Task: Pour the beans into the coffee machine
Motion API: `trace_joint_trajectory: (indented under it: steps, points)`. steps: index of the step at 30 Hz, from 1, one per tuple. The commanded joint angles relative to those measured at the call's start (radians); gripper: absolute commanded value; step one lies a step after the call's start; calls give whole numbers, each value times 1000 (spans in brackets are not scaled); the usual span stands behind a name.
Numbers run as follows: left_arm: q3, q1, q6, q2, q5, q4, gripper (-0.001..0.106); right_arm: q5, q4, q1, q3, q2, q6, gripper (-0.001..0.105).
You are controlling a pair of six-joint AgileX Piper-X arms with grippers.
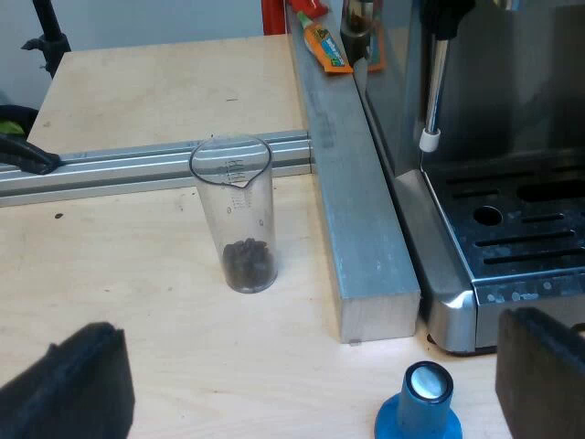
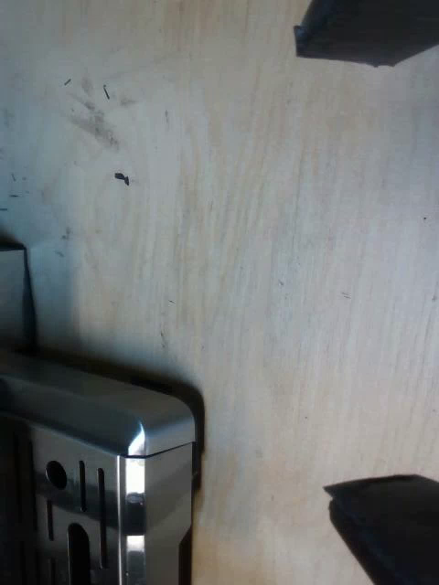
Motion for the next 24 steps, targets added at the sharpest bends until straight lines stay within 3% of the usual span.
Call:
trace_joint_trajectory:
  steps: [1,15,18,22,24]
  points:
    - [1,-2,-8,-134,6,-1,82,0,-4,-3,-3,-44,-3,92]
    - [1,-2,-8,-134,6,2,82,-20,-4,-3,-3,-44,-4,92]
    - [-10,-2,-8,-128,6,21,82,-76,-1,-3,-19,-33,-4,92]
    - [-35,-2,-8,-114,6,63,82,-100,-1,-3,-63,1,-4,92]
    - [-95,-2,-5,-80,4,100,82,-102,-1,-3,-66,4,-4,92]
